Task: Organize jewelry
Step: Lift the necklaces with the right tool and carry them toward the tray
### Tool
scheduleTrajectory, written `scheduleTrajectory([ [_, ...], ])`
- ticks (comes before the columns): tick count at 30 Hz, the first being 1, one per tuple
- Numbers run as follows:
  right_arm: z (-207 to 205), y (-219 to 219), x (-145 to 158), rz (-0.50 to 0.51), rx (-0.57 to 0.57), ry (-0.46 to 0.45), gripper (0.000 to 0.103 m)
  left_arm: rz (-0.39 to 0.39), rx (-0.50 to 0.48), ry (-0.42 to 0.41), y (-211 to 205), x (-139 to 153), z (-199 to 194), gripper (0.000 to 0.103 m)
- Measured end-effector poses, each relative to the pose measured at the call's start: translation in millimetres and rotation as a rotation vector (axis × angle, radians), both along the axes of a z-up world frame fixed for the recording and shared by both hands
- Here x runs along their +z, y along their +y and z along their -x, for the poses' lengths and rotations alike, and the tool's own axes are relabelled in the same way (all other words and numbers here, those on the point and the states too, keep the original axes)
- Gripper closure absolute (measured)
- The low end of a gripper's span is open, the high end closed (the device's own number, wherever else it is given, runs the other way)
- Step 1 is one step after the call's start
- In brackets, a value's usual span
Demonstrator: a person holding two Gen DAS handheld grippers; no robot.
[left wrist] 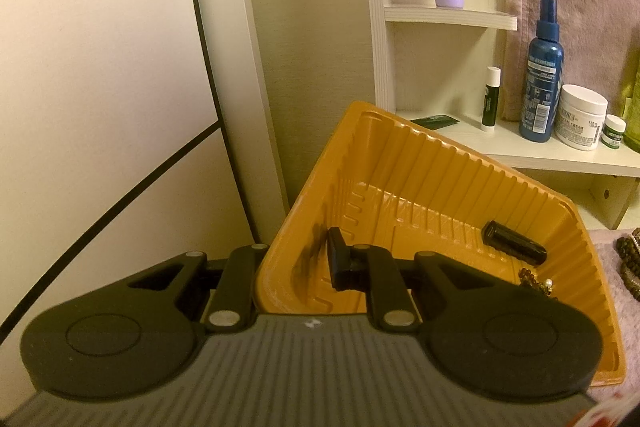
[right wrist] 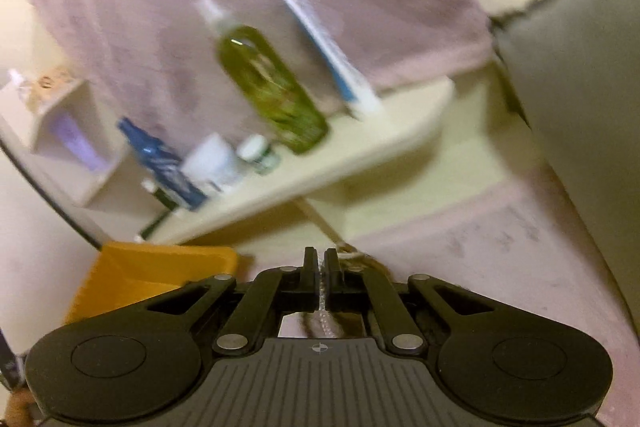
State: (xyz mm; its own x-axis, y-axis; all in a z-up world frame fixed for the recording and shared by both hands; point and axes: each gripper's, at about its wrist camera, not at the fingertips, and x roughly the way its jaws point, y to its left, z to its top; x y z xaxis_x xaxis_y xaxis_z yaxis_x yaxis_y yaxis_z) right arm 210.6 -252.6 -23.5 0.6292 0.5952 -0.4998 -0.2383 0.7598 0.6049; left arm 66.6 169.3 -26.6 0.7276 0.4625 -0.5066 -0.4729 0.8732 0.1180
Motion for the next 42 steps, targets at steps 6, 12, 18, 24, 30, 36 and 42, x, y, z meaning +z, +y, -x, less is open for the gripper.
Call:
scheduleTrajectory([
  [6,-4.3,26.3,38.9,-0.035,0.039,-0.079,0.101,0.008,-0.002,-0.001,1.5,0.9,0.8,0.088],
  [12,-3.8,49.1,68.8,-0.043,0.072,-0.138,0.101,0.014,-0.003,-0.005,2.3,1.5,1.5,0.088],
  [18,-6.2,60.2,95.0,-0.064,0.105,-0.193,0.101,0.016,-0.005,-0.009,1.7,2.2,1.8,0.088],
  [24,-7.5,75.7,117.4,-0.089,0.166,-0.234,0.101,0.022,-0.003,-0.016,1.0,3.5,1.7,0.089],
  [30,-7.7,104.7,129.1,-0.103,0.238,-0.251,0.101,0.022,-0.004,-0.017,0.8,3.6,2.4,0.089],
  [36,-13.5,148.8,131.4,-0.132,0.331,-0.242,0.101,0.025,-0.004,-0.017,0.9,4.0,3.0,0.089],
  [42,-13.4,194.7,121.6,-0.138,0.415,-0.221,0.101,0.028,-0.004,-0.018,1.1,4.2,3.0,0.089],
])
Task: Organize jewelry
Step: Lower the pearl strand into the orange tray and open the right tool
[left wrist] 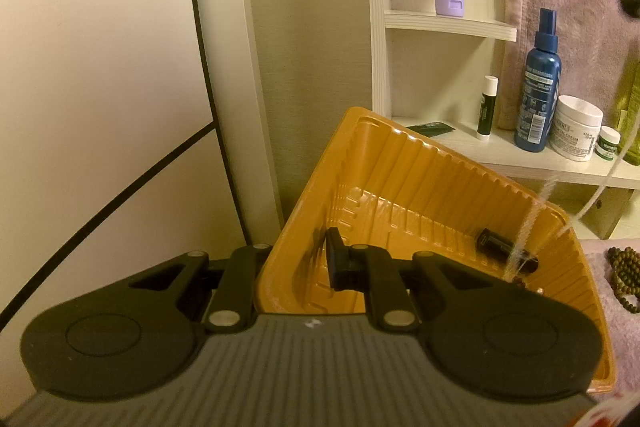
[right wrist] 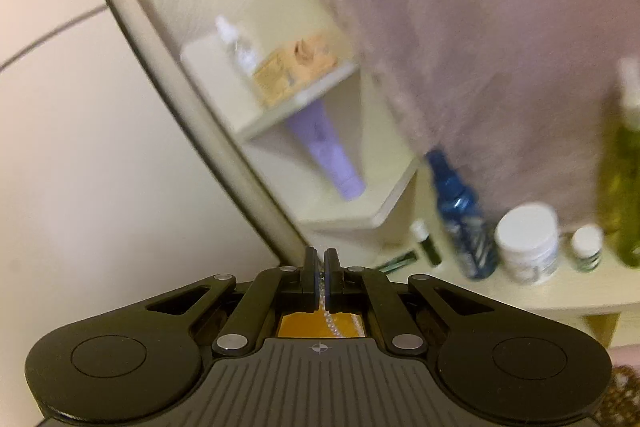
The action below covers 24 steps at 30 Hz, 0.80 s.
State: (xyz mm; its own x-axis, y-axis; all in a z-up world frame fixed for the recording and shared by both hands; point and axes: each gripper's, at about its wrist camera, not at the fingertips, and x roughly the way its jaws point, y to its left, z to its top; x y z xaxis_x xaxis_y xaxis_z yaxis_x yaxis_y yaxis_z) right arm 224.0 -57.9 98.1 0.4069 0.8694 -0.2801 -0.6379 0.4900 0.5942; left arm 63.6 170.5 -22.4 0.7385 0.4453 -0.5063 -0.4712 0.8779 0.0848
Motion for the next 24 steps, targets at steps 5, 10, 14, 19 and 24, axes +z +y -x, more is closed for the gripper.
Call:
scheduleTrajectory([
  [5,2.1,32.5,-33.4,0.1,0.058,0.045,0.101,0.003,0.001,0.0,-0.1,0.2,0.3,0.089],
  [10,8.2,49.8,-69.4,0.213,0.09,0.076,0.101,0.002,0.002,0.0,-0.6,0.2,-0.1,0.089],
  [14,14.0,56.6,-90.0,0.283,0.123,0.101,0.096,0.002,0.002,0.0,-0.5,0.2,-0.1,0.089],
  [19,25.3,56.1,-99.3,0.313,0.113,0.07,0.046,0.001,0.001,0.001,-0.5,0.4,0.0,0.089],
  [24,32.5,49.7,-98.3,0.305,0.098,0.072,0.046,0.003,0.003,0.001,-0.2,0.5,-0.3,0.089],
])
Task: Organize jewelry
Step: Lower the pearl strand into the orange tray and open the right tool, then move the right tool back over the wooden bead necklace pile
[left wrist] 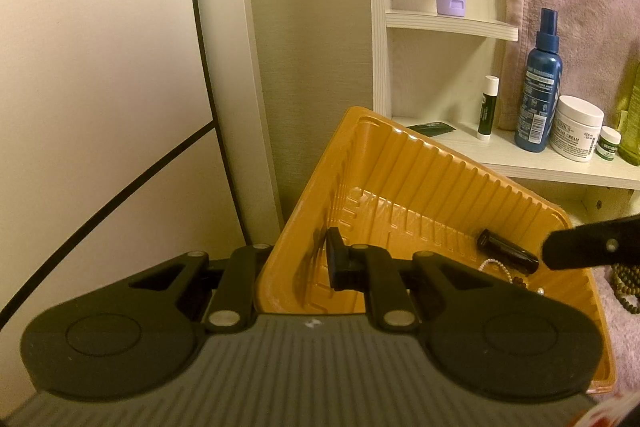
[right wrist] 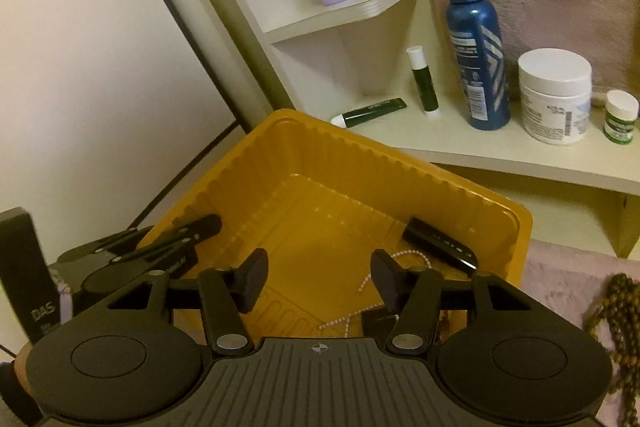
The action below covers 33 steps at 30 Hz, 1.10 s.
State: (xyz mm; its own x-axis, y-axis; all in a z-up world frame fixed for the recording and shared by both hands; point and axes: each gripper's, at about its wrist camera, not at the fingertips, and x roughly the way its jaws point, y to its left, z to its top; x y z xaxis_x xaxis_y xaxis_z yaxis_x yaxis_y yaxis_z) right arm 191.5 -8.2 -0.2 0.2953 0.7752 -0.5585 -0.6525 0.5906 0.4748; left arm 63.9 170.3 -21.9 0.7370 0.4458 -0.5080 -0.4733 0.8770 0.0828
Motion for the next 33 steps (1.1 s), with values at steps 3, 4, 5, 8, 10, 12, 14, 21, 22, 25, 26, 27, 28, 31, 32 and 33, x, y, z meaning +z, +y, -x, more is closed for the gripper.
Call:
scheduleTrajectory([
  [3,5.7,-8.0,2.4,-0.01,-0.009,0.0,0.046,-0.003,-0.001,0.001,0.1,0.0,-0.4,0.089],
  [4,8.4,-12.1,1.9,-0.01,-0.012,-0.001,0.046,-0.003,0.0,0.002,0.1,0.1,-0.7,0.089],
  [5,11.8,-17.4,3.3,-0.011,-0.016,-0.003,0.046,-0.002,0.0,0.002,0.3,0.1,-0.9,0.089],
  [8,20.8,-33.5,0.4,-0.005,-0.034,-0.009,0.046,-0.004,0.0,0.002,0.1,0.0,-1.1,0.089],
  [10,26.6,-47.7,-3.8,0.013,-0.059,-0.007,0.046,-0.006,0.0,0.002,0.1,-0.3,-1.0,0.089],
  [12,31.6,-63.0,-9.2,0.034,-0.088,-0.005,0.046,-0.007,0.0,0.003,0.3,-0.6,-0.8,0.089],
  [14,35.7,-80.1,-15.5,0.066,-0.123,0.004,0.046,-0.008,0.0,0.003,0.2,-0.7,-1.0,0.089],
  [21,29.5,-142.8,-44.7,0.123,-0.303,0.115,0.046,-0.014,-0.001,0.006,-0.9,-1.1,-1.2,0.089],
  [22,27.8,-149.7,-48.1,0.129,-0.329,0.125,0.046,-0.015,-0.001,0.007,-0.8,-1.1,-1.3,0.089],
  [25,22.7,-165.7,-58.5,0.142,-0.39,0.143,0.05,-0.016,-0.002,0.007,-0.8,-1.2,-1.3,0.089],
  [26,20.9,-170.1,-61.2,0.144,-0.408,0.148,0.051,-0.017,-0.002,0.008,-0.8,-1.2,-1.3,0.089],
  [27,20.2,-174.3,-63.2,0.145,-0.418,0.151,0.052,-0.017,-0.002,0.009,-0.7,-1.1,-1.4,0.089],
  [28,18.7,-176.9,-64.6,0.144,-0.425,0.155,0.053,-0.017,-0.002,0.009,-0.7,-1.2,-1.4,0.089],
  [31,16.5,-182.5,-65.4,0.145,-0.438,0.146,0.059,-0.018,-0.002,0.009,-0.6,-1.3,-1.2,0.089],
  [32,15.9,-183.5,-66.1,0.146,-0.438,0.146,0.061,-0.018,-0.001,0.009,-0.4,-1.4,-1.1,0.089],
  [33,15.3,-183.7,-66.8,0.146,-0.44,0.147,0.062,-0.018,-0.002,0.009,-0.6,-1.2,-1.3,0.089],
])
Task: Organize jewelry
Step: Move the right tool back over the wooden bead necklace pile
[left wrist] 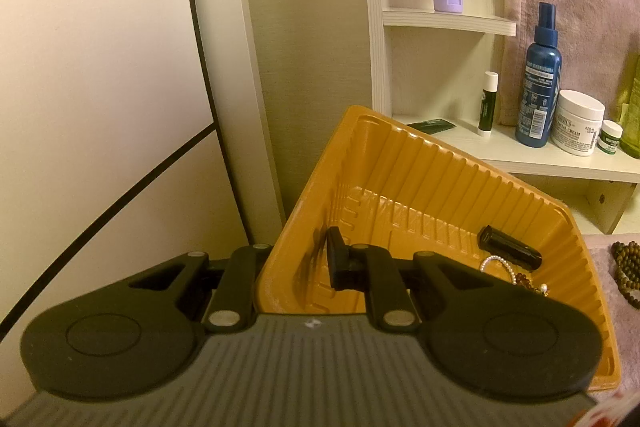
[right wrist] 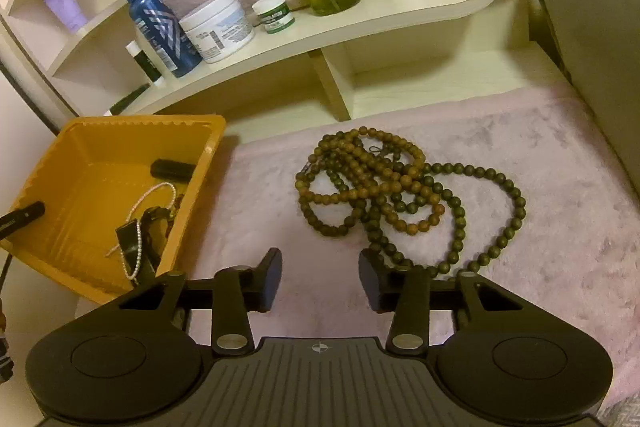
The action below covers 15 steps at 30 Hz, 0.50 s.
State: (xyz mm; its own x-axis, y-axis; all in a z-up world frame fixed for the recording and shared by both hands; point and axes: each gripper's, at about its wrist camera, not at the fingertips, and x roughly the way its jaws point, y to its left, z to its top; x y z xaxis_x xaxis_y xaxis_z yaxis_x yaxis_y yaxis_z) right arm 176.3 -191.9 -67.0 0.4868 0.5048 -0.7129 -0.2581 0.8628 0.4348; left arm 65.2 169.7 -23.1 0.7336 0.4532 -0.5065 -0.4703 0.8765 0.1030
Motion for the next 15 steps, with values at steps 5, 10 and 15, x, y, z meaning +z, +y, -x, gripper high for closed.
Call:
scheduleTrajectory([
  [5,-6.0,3.1,-5.0,-0.011,-0.021,0.002,0.07,0.0,0.001,0.0,0.2,0.0,0.1,0.089],
  [10,-14.3,7.0,-11.1,-0.014,-0.04,0.006,0.077,0.001,0.0,0.0,0.2,0.1,0.1,0.089],
  [15,-26.1,7.2,-25.0,-0.032,-0.101,0.062,0.081,0.0,0.0,0.0,0.1,-0.1,0.1,0.089],
])
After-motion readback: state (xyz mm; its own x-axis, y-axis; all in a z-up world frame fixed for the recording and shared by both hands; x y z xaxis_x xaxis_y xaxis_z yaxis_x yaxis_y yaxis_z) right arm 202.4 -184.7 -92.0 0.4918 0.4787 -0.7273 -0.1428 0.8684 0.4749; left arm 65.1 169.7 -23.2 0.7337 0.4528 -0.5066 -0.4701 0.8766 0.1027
